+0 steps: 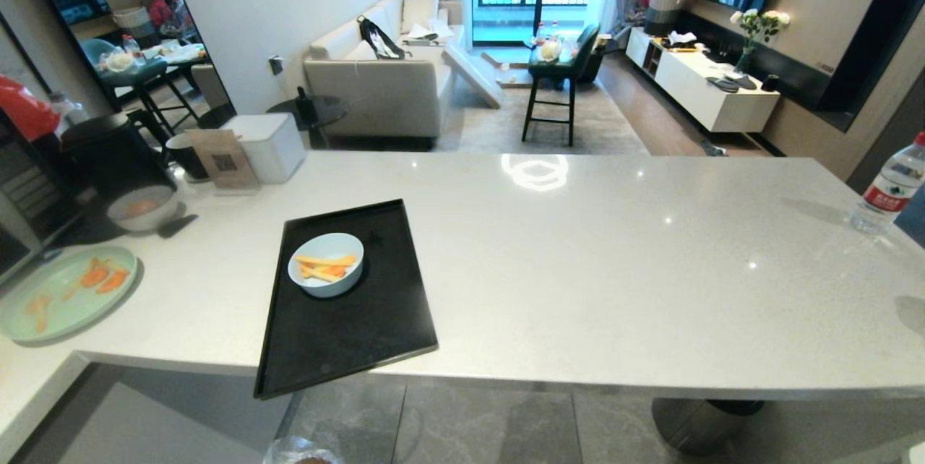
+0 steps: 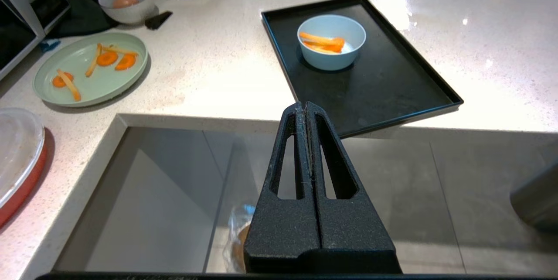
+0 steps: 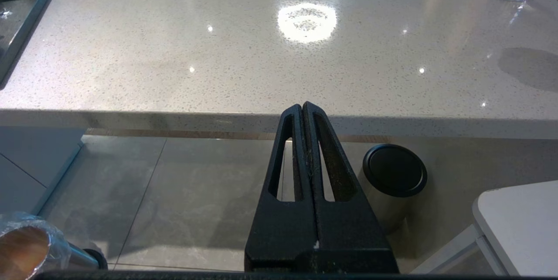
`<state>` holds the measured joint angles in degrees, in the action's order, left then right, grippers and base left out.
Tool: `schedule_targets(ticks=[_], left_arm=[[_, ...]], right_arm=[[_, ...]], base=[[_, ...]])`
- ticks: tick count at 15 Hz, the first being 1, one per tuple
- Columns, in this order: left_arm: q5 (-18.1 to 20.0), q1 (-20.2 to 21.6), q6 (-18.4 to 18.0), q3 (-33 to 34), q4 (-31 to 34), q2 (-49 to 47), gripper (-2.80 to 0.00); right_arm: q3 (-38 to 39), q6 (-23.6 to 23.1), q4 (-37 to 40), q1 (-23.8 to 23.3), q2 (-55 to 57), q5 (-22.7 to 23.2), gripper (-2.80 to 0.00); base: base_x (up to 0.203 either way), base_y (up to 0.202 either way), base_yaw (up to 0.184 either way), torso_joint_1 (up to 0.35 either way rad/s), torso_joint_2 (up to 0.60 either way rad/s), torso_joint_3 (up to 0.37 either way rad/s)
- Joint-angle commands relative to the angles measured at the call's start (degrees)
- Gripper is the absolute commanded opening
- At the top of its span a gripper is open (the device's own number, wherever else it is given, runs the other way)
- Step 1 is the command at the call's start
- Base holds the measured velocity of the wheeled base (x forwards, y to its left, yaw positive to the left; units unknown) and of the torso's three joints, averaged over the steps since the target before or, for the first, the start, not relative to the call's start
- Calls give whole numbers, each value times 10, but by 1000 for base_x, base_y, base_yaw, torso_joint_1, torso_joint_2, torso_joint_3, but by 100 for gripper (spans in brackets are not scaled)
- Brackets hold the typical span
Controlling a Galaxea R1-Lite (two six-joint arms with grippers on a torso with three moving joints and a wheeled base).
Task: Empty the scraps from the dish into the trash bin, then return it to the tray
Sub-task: Pick up the bowl with leftover food
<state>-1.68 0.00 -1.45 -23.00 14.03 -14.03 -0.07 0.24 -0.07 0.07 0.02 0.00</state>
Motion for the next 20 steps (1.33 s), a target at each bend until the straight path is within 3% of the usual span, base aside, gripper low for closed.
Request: schedule_targets(ticks=[1, 5, 12, 18, 19, 20], left_arm=[[-1, 0, -1, -57, 8, -160, -280], [-3, 5, -8, -144, 16, -362, -280], [2, 32, -7, -286, 25, -620, -280], [7, -11, -7, -502, 161, -807, -280], [14, -21, -7, -536, 185, -832, 0], [21, -33, -7, -560, 199, -856, 0]], right_arm=[[0, 0, 0, 0, 0, 0, -280], [0, 0, 0, 0, 0, 0, -280], [1, 0, 0, 0, 0, 0, -280], [1, 0, 0, 0, 0, 0, -280], [1, 0, 0, 0, 0, 0, -280], [0, 0, 0, 0, 0, 0, -280]], base=[[0, 0, 0, 0, 0, 0], [0, 0, 0, 0, 0, 0], [0, 0, 0, 0, 0, 0], [0, 0, 0, 0, 0, 0], [0, 0, 0, 0, 0, 0], [0, 0, 0, 0, 0, 0]])
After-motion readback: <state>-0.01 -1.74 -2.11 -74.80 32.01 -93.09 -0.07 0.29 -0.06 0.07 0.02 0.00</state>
